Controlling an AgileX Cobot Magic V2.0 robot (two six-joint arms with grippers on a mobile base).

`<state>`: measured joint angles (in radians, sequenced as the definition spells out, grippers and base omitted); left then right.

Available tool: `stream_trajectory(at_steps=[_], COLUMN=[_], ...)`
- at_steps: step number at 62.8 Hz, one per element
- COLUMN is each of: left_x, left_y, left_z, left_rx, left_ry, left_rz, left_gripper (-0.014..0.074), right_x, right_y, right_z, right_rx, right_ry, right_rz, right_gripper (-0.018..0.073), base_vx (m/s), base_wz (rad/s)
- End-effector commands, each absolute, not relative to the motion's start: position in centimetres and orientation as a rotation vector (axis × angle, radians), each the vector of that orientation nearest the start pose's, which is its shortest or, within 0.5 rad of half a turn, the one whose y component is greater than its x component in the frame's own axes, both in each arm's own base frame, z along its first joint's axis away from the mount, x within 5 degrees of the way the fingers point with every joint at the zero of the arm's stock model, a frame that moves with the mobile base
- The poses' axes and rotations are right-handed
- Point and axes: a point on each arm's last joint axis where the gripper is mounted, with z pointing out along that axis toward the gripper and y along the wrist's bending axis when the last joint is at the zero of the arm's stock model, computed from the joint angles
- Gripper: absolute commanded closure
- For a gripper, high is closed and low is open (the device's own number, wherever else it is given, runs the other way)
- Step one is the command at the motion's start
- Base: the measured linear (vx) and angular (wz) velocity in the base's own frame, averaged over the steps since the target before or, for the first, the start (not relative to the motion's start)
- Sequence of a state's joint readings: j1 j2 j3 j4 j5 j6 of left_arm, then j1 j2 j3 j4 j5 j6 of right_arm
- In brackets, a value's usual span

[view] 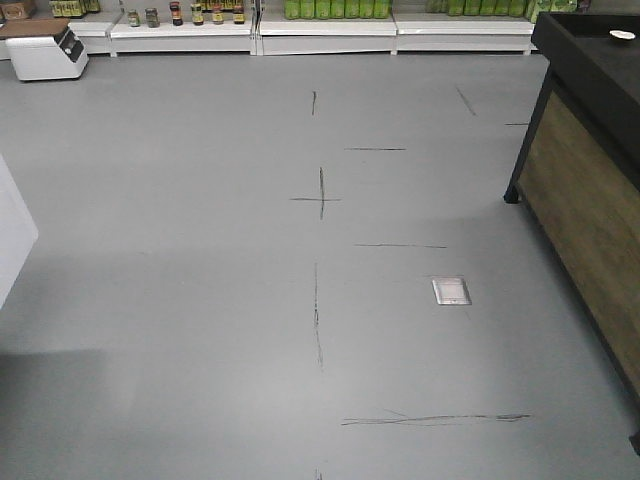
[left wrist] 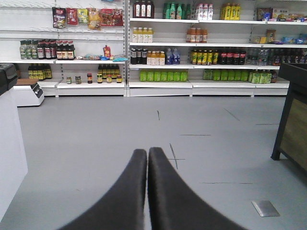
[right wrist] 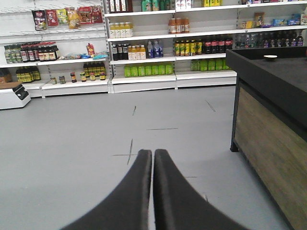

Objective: Pick three apples into basket with both arms
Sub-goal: 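Drive the base forward across the floor toward the fruit tables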

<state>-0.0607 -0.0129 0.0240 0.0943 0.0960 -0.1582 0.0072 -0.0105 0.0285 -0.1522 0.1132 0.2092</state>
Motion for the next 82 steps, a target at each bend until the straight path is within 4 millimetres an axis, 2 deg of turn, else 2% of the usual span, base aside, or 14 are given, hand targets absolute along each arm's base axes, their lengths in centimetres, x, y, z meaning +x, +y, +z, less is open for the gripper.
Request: stream_trajectory(at_steps=[1,82], left_x=[5.62,5.62], left_y=[-0.31,-0.31], left_z=[19.70,19.70], left_rx=[-0.007,-0.007], left_ry=[1.523,1.523], left_rz=[-0.097,-0.097], left_gripper=[0.0603,0.0603], right_x=[5.65,5.65], right_y=[-0.06,-0.06], right_z=[19.62,19.62], right_rx=[0.034,0.034], right_ry=[1.546,1.546], right_rz=[0.024,0.024], right_gripper=[0.0564,0.0564], base_vx=[0.00,0.00], base_wz=[0.00,0.01])
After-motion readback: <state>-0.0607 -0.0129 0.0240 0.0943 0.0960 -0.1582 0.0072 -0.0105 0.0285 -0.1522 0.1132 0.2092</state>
